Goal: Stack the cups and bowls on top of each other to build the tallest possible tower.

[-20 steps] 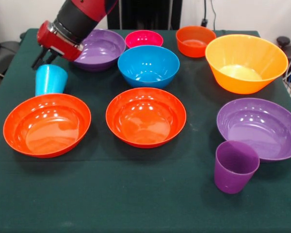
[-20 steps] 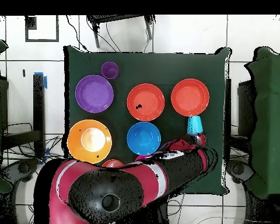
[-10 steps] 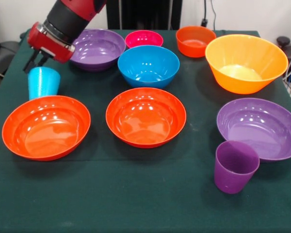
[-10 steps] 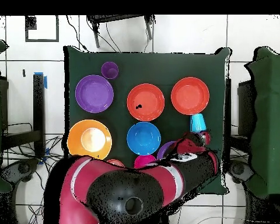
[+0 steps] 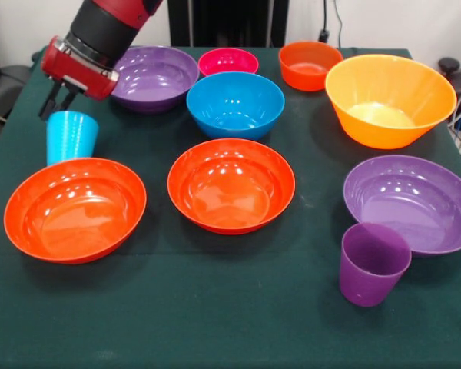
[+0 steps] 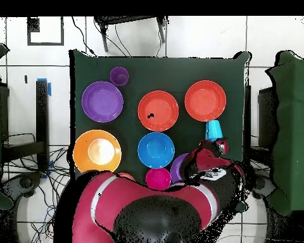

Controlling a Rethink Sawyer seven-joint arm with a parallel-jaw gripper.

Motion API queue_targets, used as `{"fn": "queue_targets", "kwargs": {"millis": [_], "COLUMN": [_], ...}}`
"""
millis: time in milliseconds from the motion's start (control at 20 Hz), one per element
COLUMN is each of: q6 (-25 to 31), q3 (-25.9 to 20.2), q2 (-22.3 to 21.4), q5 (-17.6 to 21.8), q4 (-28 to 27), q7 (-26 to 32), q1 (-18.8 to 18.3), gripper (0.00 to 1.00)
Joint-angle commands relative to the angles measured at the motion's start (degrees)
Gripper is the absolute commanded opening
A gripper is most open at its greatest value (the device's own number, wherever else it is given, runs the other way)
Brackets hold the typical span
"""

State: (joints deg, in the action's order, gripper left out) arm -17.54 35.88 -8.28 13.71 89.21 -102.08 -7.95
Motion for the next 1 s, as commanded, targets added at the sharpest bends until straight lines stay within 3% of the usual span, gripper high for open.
{"fn": "queue_targets", "kwargs": {"millis": [50, 300, 600, 1000], "q6": [11.84, 20.24, 28.76, 36.56], "q3": [-18.09, -26.34, -32.4, -39.36], "q2": [-10.27, -17.83, -23.9, -27.26], "q5": [7.8, 11.31, 12.19, 12.38], "q4": [2.83, 6.1, 8.71, 9.73], "q7": [-3.67, 0.8, 5.58, 9.87], "q1": [-5.57, -11.79, -16.66, -22.83], "gripper": [0.0, 0.0, 0.0, 0.0]}}
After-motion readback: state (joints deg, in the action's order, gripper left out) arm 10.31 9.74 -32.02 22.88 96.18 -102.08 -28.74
